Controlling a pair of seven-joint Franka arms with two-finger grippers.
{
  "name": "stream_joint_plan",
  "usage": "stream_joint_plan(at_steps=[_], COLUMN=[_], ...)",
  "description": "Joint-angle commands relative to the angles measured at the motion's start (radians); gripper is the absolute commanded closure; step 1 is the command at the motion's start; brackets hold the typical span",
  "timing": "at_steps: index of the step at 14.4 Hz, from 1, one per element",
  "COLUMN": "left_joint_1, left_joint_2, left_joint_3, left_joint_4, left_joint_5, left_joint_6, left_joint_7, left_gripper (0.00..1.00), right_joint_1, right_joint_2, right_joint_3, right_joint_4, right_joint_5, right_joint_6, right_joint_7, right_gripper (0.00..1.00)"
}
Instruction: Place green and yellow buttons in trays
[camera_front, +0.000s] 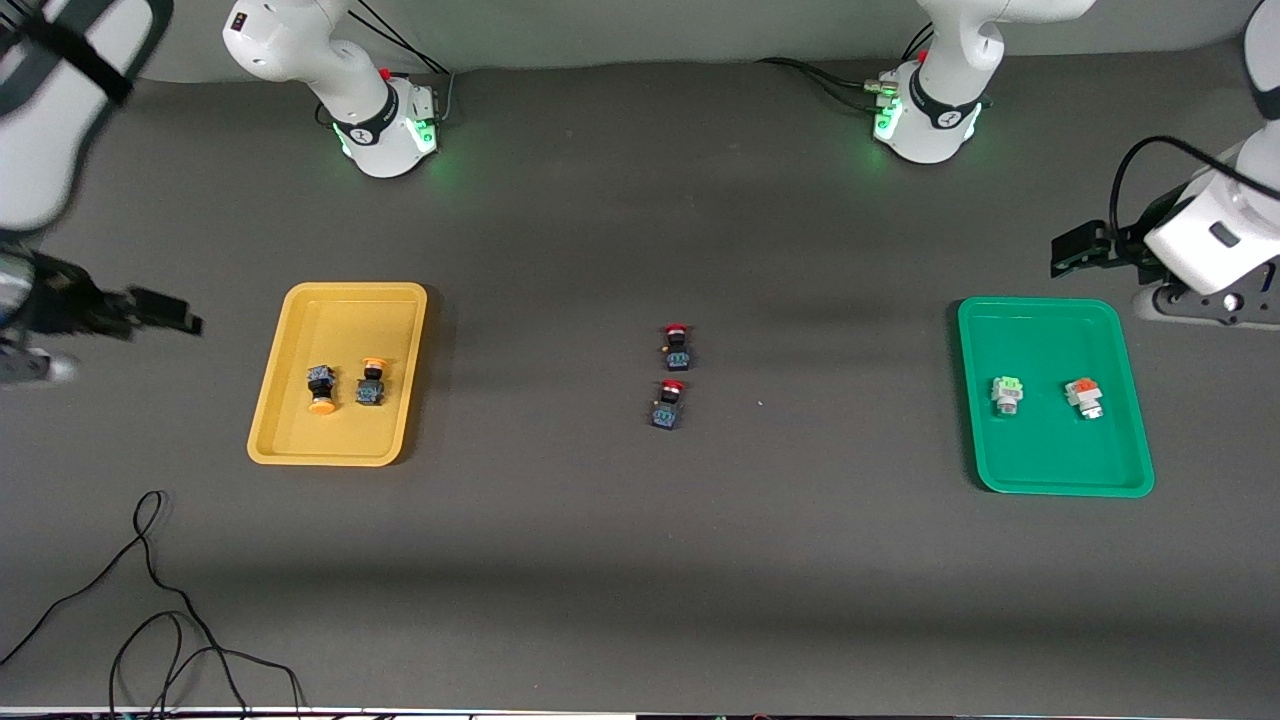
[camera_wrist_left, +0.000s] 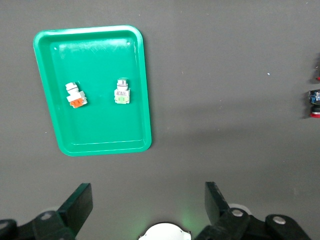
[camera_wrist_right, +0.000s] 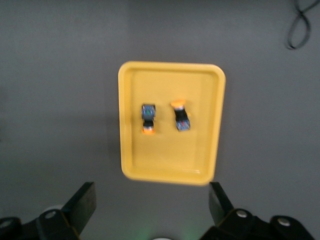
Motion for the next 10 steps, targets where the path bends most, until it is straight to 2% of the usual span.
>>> stream_joint_plan(at_steps=[1, 4, 6, 7, 10], left_joint_1=[-0.023, -0.023, 0.047, 0.091, 0.093], left_joint_2=[-0.004, -0.004, -0.004, -0.004, -0.002], left_joint_3=[0.014, 0.013, -0.06, -0.12, -0.127], left_joint_4=[0.031, 0.032, 0.032, 0.031, 0.032], left_joint_5=[-0.009, -0.009, -0.009, -0.009, -0.009], left_joint_6=[-0.043, -0.042, -0.04, -0.04, -0.04], left_joint_7=[-0.009, -0.009, -0.007, -0.009, -0.007], left_gripper=[0.0, 0.0, 0.0, 0.0, 0.0], right_joint_1=[-0.002, -0.004, -0.004, -0.004, -0.002], right_joint_2=[0.0, 0.001, 0.004, 0.006, 0.011], right_joint_3=[-0.048, -0.059, -0.056, -0.055, -0.053], right_joint_4=[0.084, 0.104, 0.108, 0.108, 0.108], right_joint_5=[-0.058, -0.059, -0.059, -0.061, -0.061], right_joint_6=[-0.101, -0.125, -0.124, -0.124, -0.125], right_joint_7=[0.03, 0.018, 0.019, 0.019, 0.019], right_gripper=[0.0, 0.0, 0.0, 0.0, 0.0])
